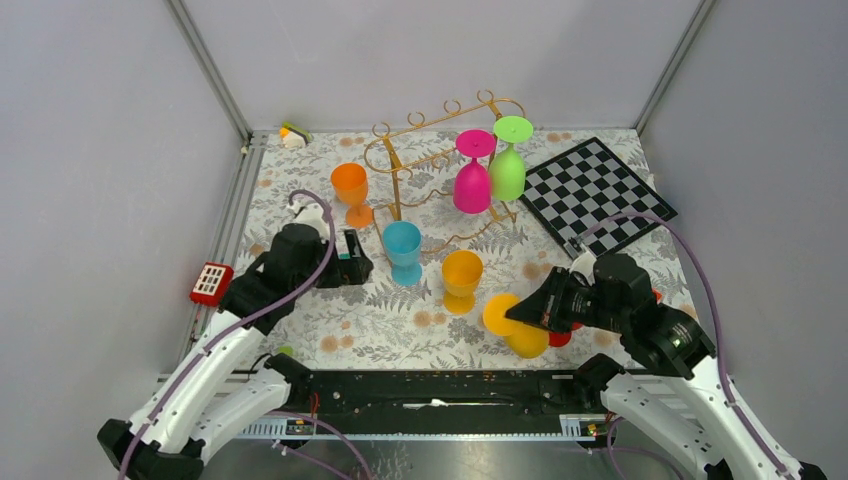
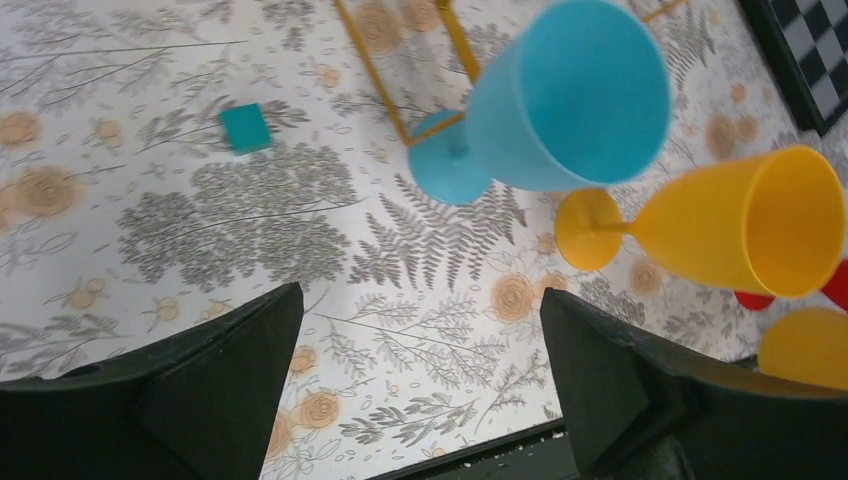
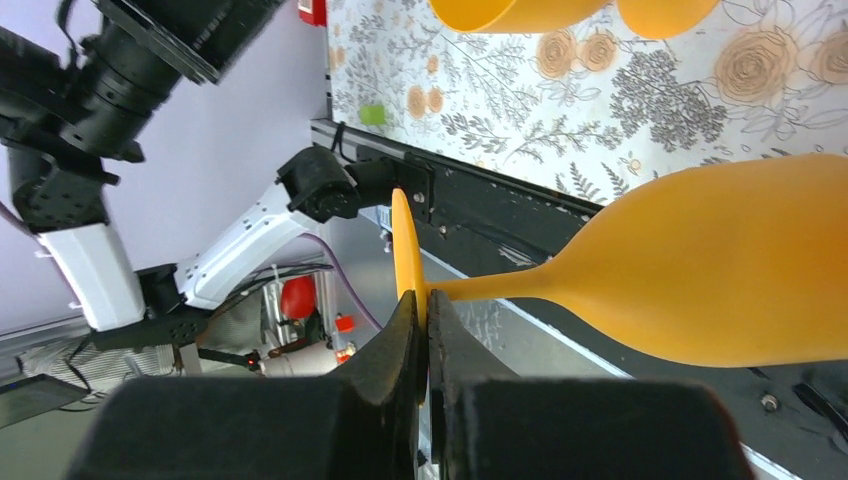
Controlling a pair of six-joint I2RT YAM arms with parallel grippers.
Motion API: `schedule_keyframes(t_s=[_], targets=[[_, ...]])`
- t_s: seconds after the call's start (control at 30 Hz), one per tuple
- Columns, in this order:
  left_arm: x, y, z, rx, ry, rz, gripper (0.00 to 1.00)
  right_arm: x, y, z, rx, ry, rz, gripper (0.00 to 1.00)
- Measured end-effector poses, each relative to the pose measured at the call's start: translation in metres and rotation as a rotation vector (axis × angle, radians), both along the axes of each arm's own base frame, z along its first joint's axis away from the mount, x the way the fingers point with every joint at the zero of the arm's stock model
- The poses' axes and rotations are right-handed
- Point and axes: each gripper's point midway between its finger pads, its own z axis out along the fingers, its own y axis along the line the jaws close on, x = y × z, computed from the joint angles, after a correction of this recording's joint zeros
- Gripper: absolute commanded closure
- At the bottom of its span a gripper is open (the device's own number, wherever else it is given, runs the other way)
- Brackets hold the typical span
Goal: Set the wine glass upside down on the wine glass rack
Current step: Turn the wine glass upside down at the wine rack.
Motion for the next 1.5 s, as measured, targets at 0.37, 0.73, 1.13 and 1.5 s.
schedule_keyframes(t_s=[0.37, 0.73, 1.13, 1.5], targets=[[0.020, 0.052, -0.004, 0.014, 0.018, 0.168, 0.01, -0.008, -0.022, -0.017, -0.205, 0.002, 0.052, 1.00], [0.016, 0.077, -0.035, 0.102, -0.047, 0.230, 0.01, -0.010, -0.026, 0.001, -0.217, -0.049, 0.073, 1.00], [0.019, 0.086, -0.015, 0.079, -0.210, 0.273, 0.01, -0.012, -0.012, 0.024, -0.144, -0.021, 0.103, 1.00], [0.021, 0.087, -0.010, 0.082, -0.233, 0.278, 0.01, -0.002, 0.013, 0.063, -0.009, -0.046, 0.137, 1.00]])
